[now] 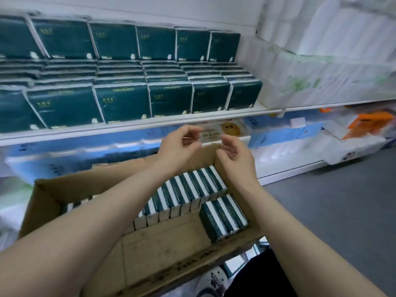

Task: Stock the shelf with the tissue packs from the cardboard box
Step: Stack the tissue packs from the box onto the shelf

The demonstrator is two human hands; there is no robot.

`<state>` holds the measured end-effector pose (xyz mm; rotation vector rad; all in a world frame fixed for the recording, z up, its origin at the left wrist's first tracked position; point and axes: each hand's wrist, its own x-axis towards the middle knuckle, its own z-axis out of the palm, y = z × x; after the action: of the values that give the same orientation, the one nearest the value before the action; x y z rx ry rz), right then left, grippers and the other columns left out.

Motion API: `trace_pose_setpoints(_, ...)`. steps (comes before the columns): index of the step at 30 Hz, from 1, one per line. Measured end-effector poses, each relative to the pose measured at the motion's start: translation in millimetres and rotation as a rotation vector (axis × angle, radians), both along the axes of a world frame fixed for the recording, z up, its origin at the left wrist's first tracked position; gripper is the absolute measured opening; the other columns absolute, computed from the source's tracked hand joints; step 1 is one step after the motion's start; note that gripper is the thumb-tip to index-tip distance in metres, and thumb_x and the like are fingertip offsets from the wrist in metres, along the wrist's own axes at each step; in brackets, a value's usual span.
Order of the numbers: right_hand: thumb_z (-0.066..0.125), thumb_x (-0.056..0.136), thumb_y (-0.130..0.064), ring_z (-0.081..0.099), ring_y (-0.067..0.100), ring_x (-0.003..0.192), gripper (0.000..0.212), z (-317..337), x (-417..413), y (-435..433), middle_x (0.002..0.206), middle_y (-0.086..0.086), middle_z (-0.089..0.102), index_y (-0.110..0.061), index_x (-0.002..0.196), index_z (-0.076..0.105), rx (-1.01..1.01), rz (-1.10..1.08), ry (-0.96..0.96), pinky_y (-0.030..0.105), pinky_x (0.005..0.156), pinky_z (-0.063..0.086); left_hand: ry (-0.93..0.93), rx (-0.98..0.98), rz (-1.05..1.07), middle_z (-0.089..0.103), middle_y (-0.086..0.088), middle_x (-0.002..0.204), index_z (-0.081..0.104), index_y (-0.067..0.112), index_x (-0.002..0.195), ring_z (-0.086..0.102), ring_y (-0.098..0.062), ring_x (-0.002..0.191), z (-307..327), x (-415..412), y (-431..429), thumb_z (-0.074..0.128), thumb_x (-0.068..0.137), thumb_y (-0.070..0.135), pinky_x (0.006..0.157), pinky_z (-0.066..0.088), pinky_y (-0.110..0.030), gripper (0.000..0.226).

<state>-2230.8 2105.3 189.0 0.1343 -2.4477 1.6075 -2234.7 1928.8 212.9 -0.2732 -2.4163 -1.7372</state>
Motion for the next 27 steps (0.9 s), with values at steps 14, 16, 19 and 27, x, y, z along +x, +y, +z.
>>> trace_pose_setpoints(14, 0.07, 0.088, -0.022, 0.064, 0.024, 0.098, 0.031, -84, 32, 2, 0.107, 0.006, 0.067, -0.019, 0.118, 0.062, 0.749, 0.109, -0.565, 0.037, 0.082, 0.057, -0.544, -0.194, -0.078, 0.063, 0.0, 0.116, 0.054, 0.019, 0.129, 0.059, -0.012, 0.104, -135, 61, 18, 0.055, 0.096, 0.015, 0.091, 0.048, -0.025, 0.033)
trace_pose_setpoints(16, 0.071, 0.088, -0.02, 0.063, 0.026, 0.103, 0.035, -89, 34, 3, 0.112, 0.008, 0.066, -0.018, 0.121, 0.061, 0.804, 0.122, -0.568, 0.038, 0.085, 0.056, -0.594, -0.217, -0.099, 0.061, -0.001, 0.116, 0.051, 0.015, 0.133, 0.057, -0.013, 0.107, -147, 63, 23, 0.053, 0.097, 0.014, 0.092, 0.046, -0.024, 0.036)
trace_pose_setpoints(19, 0.071, 0.088, -0.026, 0.062, 0.027, 0.105, 0.035, -94, 38, 5, 0.113, 0.009, 0.065, -0.016, 0.119, 0.059, 0.904, 0.151, -0.546, 0.04, 0.086, 0.055, -0.656, -0.251, -0.136, 0.059, -0.005, 0.126, 0.046, 0.013, 0.138, 0.055, -0.016, 0.116, -160, 66, 30, 0.05, 0.098, 0.01, 0.097, 0.044, -0.025, 0.041)
trace_pose_setpoints(27, 0.075, 0.086, -0.03, 0.059, 0.033, 0.113, 0.076, -110, 40, -2, 0.124, 0.015, 0.061, -0.01, 0.146, 0.032, 1.101, 0.253, -0.593, 0.039, 0.085, 0.051, -0.738, -0.195, -0.241, 0.045, -0.009, 0.147, 0.03, 0.01, 0.15, 0.04, -0.019, 0.138, -179, 69, 45, 0.043, 0.096, -0.004, 0.114, 0.031, -0.029, 0.057)
